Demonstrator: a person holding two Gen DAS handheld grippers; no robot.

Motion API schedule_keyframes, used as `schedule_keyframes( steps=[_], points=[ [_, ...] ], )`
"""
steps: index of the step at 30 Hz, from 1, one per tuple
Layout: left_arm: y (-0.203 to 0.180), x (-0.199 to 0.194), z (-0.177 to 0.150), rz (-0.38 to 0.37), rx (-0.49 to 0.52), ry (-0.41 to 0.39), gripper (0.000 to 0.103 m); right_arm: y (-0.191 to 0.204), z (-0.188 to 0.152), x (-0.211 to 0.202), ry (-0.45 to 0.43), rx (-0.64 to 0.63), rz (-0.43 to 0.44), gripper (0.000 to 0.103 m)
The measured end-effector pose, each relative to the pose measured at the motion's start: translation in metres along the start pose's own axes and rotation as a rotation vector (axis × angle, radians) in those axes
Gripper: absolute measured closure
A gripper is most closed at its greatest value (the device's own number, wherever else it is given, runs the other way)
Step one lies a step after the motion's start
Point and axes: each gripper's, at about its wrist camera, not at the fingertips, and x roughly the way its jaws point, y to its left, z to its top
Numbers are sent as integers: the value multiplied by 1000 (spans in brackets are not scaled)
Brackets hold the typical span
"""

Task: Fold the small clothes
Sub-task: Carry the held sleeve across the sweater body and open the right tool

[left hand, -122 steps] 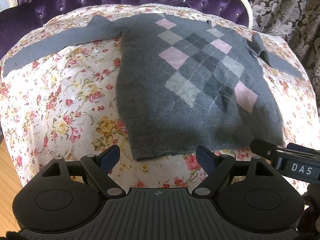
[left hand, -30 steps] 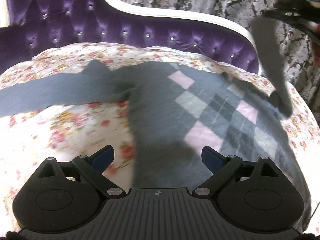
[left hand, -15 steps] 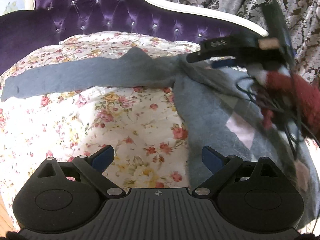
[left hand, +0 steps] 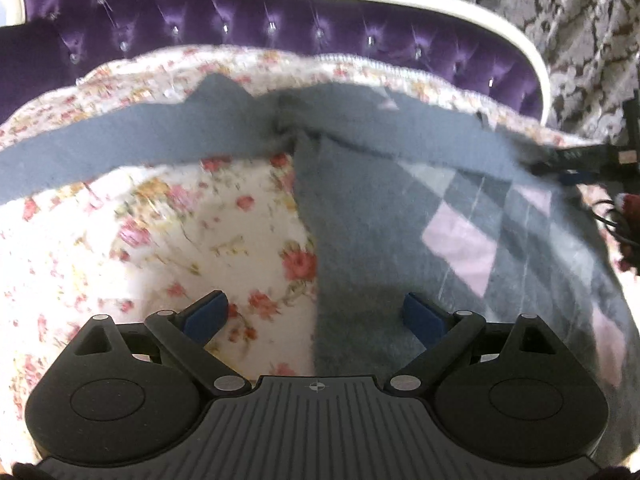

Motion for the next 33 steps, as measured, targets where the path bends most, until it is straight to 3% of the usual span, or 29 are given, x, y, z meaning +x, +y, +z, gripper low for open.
schedule_keyframes(
  steps=[2, 5, 8, 11, 12, 15, 22, 27, 33],
  points=[
    [-4, 2, -3, 37, 34, -18, 7, -30, -9, 13, 70, 39, -86, 35],
    [-5, 6, -6, 47, 66, -24, 5, -59, -16, 11, 57, 71, -199, 28],
    [-1, 5, -4, 21, 82, -12, 5, -82, -22, -4, 22, 176, -181, 30],
    [9, 0, 3, -21, 69, -4, 10, -70, -24, -32, -66, 144, -169, 29],
    [16, -4, 4, -30, 35, -12, 15, -63, -24, -43, -90, 138, -151, 24],
    [44, -16, 10, -41, -64, -61, 15, -39, -30, -76, -155, 144, -56, 10],
    [127, -45, 22, 57, -171, -179, 14, 17, -61, -116, -186, 142, 186, 3],
    [200, -53, 22, 107, -351, -231, 14, 54, -83, -125, -181, 129, 316, 0],
    [250, -45, 15, 110, -473, -282, 14, 86, -89, -126, -181, 92, 384, 1]
  ],
)
